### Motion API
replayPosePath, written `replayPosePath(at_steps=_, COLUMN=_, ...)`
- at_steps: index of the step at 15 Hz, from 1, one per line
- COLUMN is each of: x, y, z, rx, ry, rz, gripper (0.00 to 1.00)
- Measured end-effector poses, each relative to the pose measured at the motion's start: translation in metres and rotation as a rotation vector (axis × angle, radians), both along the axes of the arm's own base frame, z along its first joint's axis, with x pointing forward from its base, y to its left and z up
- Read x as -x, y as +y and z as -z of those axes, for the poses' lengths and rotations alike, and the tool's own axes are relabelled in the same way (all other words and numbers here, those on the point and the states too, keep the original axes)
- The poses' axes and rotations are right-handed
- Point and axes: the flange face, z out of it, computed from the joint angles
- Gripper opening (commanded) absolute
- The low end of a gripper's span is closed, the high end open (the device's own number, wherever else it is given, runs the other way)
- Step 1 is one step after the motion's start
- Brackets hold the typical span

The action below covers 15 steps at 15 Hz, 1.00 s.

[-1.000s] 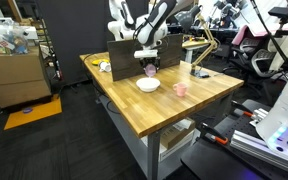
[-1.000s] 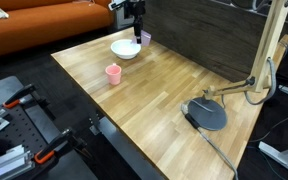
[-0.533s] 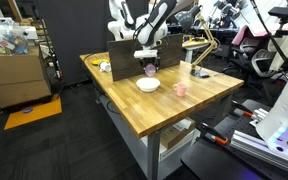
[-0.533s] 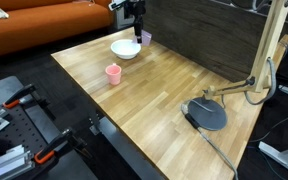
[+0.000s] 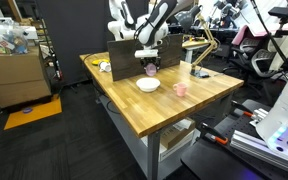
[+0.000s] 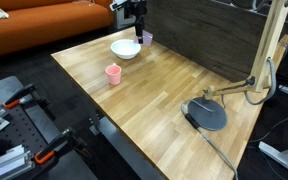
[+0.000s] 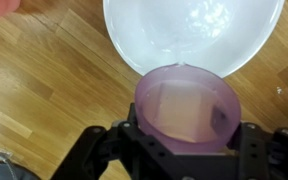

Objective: Pour the water out of the purple cup into the white bowl

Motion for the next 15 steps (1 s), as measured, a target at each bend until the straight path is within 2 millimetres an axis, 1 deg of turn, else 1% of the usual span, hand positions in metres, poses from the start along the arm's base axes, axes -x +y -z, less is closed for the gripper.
replayPosePath(at_steps=5, x=0.001, y=-0.002, z=0.001, rx=-0.012, ry=0.008, rz=0.012, gripper=0.49)
replayPosePath(at_steps=9, x=0.006, y=-0.006, z=0.006, rx=-0.106, ry=0.062, rz=0.038, gripper=0.49)
replayPosePath(at_steps=11, x=0.01, y=-0.017, z=0.01, rx=-0.171, ry=0.107, rz=0.055, gripper=0.49)
replayPosePath(at_steps=12, x=0.011, y=-0.026, z=0.011, rx=-0.204, ry=0.124, rz=0.067, gripper=0.49)
replayPosePath(at_steps=15, x=0.016, y=-0.062, z=0.015, rx=-0.322, ry=0.162, rz=0.105, gripper=0.49)
